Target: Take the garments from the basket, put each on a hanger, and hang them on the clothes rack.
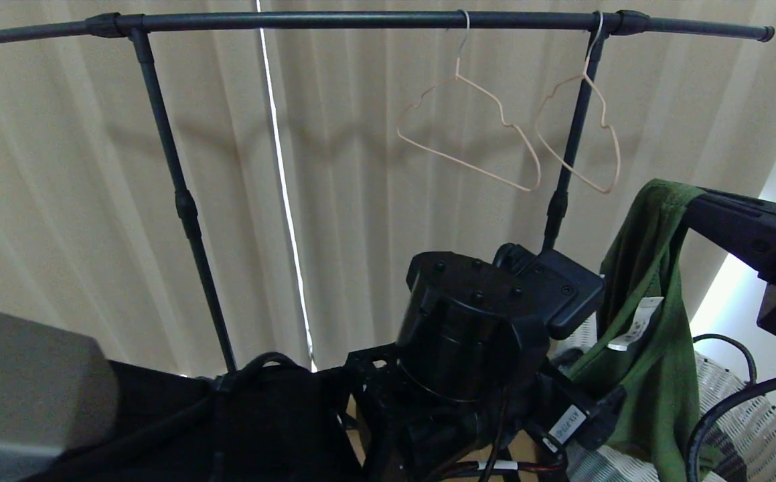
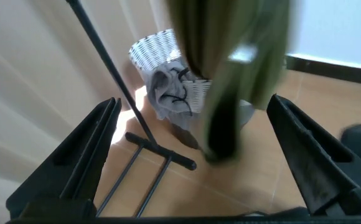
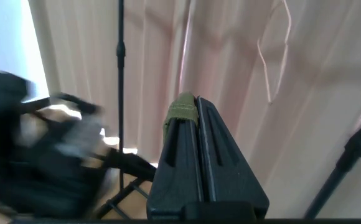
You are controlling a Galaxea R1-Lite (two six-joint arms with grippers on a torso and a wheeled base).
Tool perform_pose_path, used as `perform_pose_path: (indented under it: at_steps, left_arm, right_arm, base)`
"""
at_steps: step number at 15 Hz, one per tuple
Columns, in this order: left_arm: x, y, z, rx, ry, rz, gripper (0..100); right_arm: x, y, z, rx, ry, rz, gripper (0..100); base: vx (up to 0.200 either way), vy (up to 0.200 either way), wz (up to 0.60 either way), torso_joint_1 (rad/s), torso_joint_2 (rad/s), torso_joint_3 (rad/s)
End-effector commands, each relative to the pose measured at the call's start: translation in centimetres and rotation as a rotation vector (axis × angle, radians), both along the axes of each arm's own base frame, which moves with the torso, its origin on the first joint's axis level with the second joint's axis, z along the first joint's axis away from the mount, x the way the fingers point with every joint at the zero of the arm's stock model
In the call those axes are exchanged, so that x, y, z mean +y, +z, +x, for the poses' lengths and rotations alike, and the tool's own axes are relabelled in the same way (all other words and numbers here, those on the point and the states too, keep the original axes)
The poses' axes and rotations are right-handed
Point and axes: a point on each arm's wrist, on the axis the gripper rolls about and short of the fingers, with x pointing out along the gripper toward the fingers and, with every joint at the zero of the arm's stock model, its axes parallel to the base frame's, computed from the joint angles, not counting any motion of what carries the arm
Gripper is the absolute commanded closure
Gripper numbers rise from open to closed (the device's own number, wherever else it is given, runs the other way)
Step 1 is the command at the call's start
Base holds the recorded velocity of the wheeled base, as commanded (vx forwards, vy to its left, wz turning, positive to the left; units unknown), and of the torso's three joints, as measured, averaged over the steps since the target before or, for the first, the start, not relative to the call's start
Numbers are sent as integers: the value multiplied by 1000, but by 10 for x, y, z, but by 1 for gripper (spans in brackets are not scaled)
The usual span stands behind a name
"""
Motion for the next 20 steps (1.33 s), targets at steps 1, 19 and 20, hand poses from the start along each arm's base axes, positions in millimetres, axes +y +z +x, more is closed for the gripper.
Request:
perform_pose_path:
  at_steps: [1, 19, 20]
  left_arm:
    - [-13, -21, 12, 20, 9, 35, 0]
    - [26, -37, -2, -21, 172, 147, 100]
    - [41, -14, -11, -48, 176, 87, 100]
  right_arm:
    - [-1, 1, -2, -5, 4, 6, 100]
    - [-3, 2, -4, -1, -8, 22, 100]
    - [-1, 1, 0, 7, -11, 18, 100]
  base:
    - [0, 0, 0, 0, 0, 0]
    - [0, 0, 0, 0, 0, 0]
    - [0, 0, 0, 0, 0, 0]
